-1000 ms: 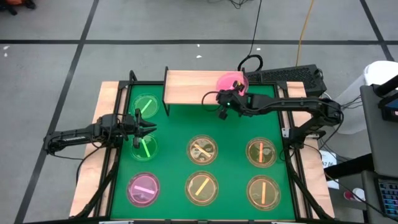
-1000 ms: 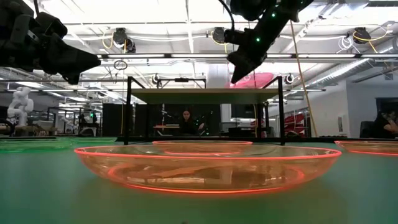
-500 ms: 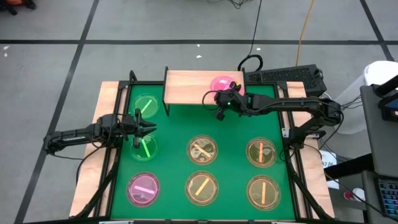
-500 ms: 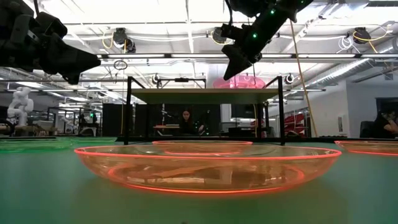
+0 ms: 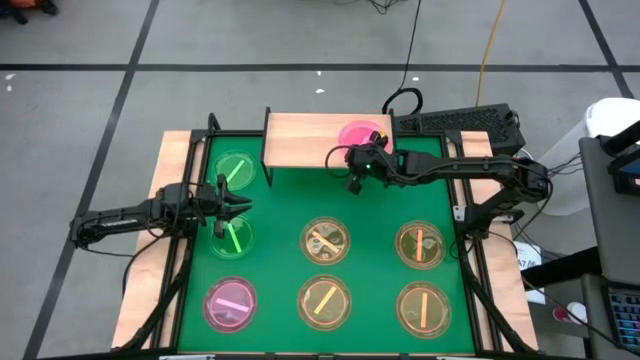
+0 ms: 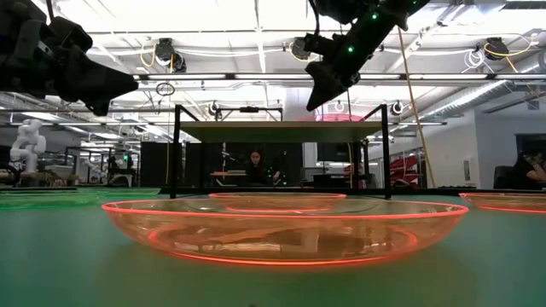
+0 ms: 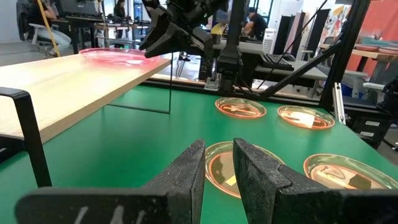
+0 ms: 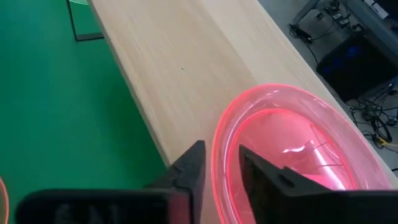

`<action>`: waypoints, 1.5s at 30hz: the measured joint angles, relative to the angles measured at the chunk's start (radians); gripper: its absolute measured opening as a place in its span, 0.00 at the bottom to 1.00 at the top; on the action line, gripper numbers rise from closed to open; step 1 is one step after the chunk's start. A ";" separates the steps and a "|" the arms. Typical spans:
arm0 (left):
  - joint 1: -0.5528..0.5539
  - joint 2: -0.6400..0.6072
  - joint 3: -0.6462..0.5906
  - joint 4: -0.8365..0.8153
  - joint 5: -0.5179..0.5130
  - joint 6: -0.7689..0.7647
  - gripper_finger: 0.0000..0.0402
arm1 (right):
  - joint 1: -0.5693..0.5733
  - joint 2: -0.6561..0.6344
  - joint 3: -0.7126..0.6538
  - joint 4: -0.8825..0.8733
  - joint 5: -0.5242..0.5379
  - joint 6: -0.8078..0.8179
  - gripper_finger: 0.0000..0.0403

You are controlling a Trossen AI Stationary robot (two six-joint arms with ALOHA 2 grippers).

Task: Place and stack plates onto a shelf
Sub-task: Put the top pink plate on the shelf, then stack the top green plate on top of the pink plate on the shelf

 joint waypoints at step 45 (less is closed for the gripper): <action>0.002 0.759 0.279 -0.326 -0.583 -0.207 0.22 | 0.420 -0.466 -0.530 0.797 0.008 -0.250 0.32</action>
